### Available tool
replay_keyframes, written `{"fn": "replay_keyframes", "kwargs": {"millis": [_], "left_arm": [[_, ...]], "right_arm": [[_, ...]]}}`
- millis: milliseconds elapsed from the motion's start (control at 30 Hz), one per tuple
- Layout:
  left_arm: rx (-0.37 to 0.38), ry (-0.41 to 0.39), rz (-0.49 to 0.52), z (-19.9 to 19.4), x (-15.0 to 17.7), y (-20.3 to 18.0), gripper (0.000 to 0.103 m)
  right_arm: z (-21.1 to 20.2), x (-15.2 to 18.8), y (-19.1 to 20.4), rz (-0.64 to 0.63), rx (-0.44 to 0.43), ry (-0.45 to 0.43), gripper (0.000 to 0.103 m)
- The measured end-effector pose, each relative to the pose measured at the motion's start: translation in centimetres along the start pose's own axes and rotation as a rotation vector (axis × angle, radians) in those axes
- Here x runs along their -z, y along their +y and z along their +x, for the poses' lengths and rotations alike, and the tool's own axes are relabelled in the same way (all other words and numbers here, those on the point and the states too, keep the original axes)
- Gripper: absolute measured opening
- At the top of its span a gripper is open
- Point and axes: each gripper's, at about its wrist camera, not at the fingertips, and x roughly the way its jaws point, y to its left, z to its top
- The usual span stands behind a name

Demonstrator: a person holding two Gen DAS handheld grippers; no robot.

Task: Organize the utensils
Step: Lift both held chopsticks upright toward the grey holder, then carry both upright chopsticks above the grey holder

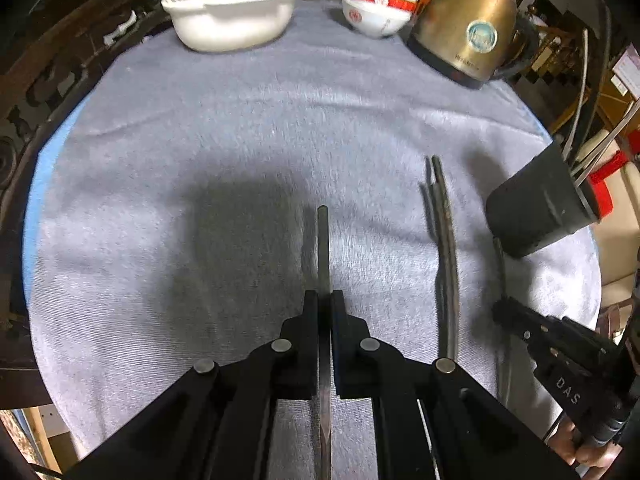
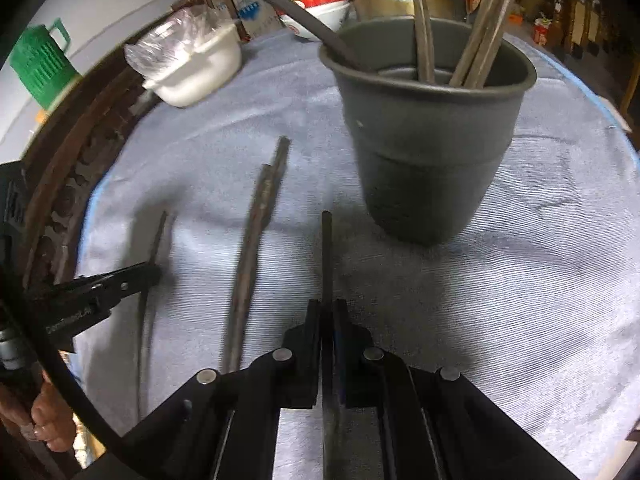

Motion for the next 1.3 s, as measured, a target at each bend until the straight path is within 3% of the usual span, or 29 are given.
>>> {"fn": "replay_keyframes", "kwargs": {"millis": [500, 1300], "left_arm": [[0.052, -0.192, -0.032, -7.2, 0.0, 0.4, 0.006], [0.037, -0.354, -0.040, -13.3, 1.5, 0.5, 0.006]], "right_arm": [[-5.9, 0.3, 2.0, -0.019, -0.167, -0.154, 0.006], [-13.0, 1.0, 4.3, -0.095, -0.209, -0.328, 0.006]]}}
